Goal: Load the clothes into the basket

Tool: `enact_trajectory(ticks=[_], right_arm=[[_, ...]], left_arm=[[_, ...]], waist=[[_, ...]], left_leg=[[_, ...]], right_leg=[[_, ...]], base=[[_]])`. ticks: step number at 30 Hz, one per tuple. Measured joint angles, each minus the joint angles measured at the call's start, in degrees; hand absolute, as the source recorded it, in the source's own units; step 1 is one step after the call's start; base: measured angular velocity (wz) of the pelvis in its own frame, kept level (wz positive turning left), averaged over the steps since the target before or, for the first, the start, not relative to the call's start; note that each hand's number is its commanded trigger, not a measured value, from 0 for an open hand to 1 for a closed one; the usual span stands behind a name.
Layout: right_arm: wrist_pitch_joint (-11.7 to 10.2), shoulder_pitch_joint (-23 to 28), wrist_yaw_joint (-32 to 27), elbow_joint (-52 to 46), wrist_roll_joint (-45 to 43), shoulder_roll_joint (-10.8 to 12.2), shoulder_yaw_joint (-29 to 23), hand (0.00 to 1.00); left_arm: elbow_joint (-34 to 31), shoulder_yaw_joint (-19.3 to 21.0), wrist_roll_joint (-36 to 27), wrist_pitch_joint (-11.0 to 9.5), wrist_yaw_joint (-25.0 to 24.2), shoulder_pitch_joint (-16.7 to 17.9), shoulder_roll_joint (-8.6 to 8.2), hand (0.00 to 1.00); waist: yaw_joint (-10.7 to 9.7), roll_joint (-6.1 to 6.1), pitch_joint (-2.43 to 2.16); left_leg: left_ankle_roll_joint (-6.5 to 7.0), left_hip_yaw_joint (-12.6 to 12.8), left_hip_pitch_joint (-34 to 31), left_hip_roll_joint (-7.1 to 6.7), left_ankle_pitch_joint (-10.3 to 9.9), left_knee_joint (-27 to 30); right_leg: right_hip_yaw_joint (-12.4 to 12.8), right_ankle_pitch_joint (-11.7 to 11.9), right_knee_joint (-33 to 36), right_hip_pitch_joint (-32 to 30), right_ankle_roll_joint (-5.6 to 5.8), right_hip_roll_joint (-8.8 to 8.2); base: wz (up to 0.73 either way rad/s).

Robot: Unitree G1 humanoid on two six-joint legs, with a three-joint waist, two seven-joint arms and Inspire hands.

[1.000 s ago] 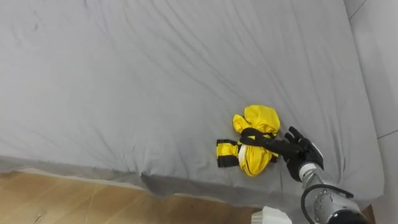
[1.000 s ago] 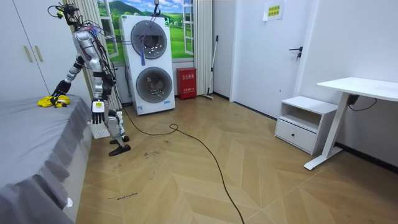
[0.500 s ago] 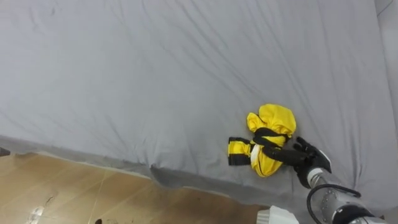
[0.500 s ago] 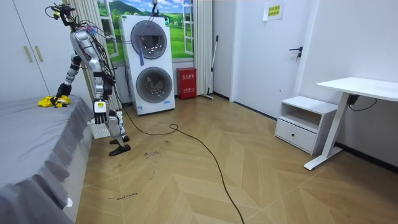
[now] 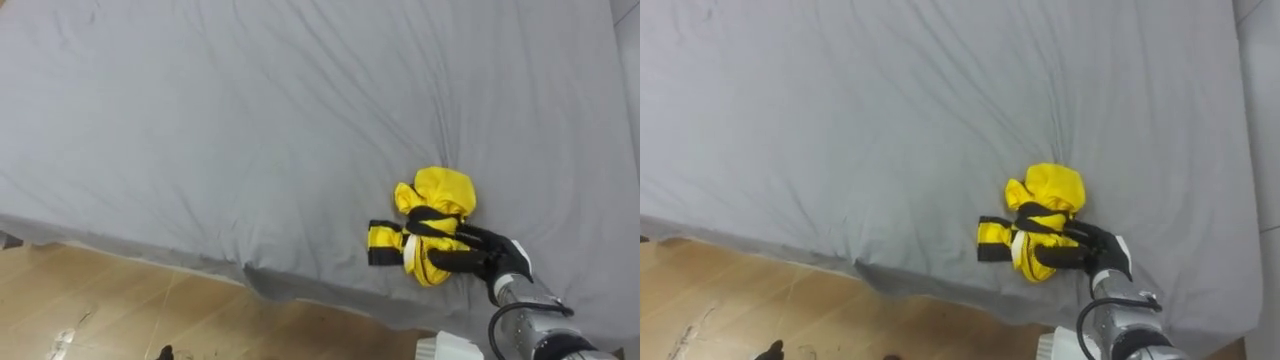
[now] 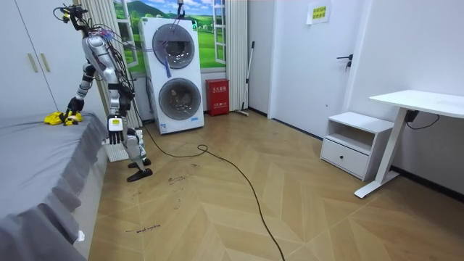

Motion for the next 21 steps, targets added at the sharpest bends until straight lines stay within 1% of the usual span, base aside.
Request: enact_trajectory(ticks=[2, 4, 7, 10, 17, 20, 21], right_arm=[[0.06, 0.04, -0.45, 0.04, 0.06, 0.66, 0.02, 1.00], [0.08, -0.10, -0.64, 0.23, 0.37, 1.20, 0.02, 1.00], [0.08, -0.55, -0.83, 0.41, 0.34, 1.47, 0.03, 1.00], [0.15, -0.02, -0.84, 0.94, 0.29, 1.49, 0.05, 1.00], [0.16, 0.07, -0.37, 1.74, 1.97, 1.48, 0.03, 1.00], [0.16, 0.11, -0.14, 2.11, 2.78, 1.32, -0.05, 1.00], [0.16, 0.13, -0.10, 2.13, 2.76, 0.90, -0.09, 1.00]], left_arm=[[-0.04, -0.47, 0.00, 0.23, 0.00, -0.22, 0.00, 0.00], [-0.17, -0.66, 0.00, 0.39, 0.03, -0.35, -0.08, 0.00], [-0.20, -0.93, -0.02, 0.51, 0.12, -0.53, -0.06, 0.00], [-0.13, -0.76, -0.04, 0.58, 0.19, -0.52, -0.08, 0.00], [0.04, -0.34, -0.07, 0.58, 0.11, -0.54, -0.07, 0.00], [0.04, -0.32, -0.03, 0.57, 0.00, -0.54, -0.06, 0.00], [0.04, -0.08, 0.20, 0.57, 0.00, -0.54, -0.03, 0.00]], waist=[[0.44, 0.06, -0.01], [1.33, 0.06, -0.02], [1.32, 0.12, -0.05], [1.42, 0.05, -0.10], [1.29, 0.02, -0.11], [1.16, -0.04, -0.11], [1.13, -0.12, -0.12]], left_leg=[[0.00, -0.03, 0.01, 0.00, 0.00, -0.02], [0.00, -0.10, -0.12, -0.11, 0.00, -0.03], [0.00, -0.81, -0.79, -0.24, 0.01, 0.03], [-0.01, -1.41, -0.77, -0.27, 0.02, 0.08], [-0.02, -1.70, -0.76, -0.31, 0.03, 0.02], [-0.02, -1.84, -0.78, -0.34, 0.03, 0.02], [-0.02, -1.90, -0.85, -0.33, 0.03, 0.01]], right_leg=[[-0.07, 0.00, -0.02, -0.02, 0.00, -0.04], [-0.24, 0.00, -0.40, -0.01, 0.00, -0.15], [-1.02, 0.00, -0.84, -0.11, 0.00, -0.13], [-1.27, 0.00, -0.84, 0.16, 0.00, -0.09], [-1.67, 0.00, -0.91, 0.29, 0.00, -0.02], [-2.41, 0.00, -0.91, 0.41, 0.00, -0.15], [-2.65, 0.00, -0.92, 0.40, 0.00, -0.21]], base=[[0.00], [0.03], [0.12], [0.11], [0.02], [0.05], [0.06]])
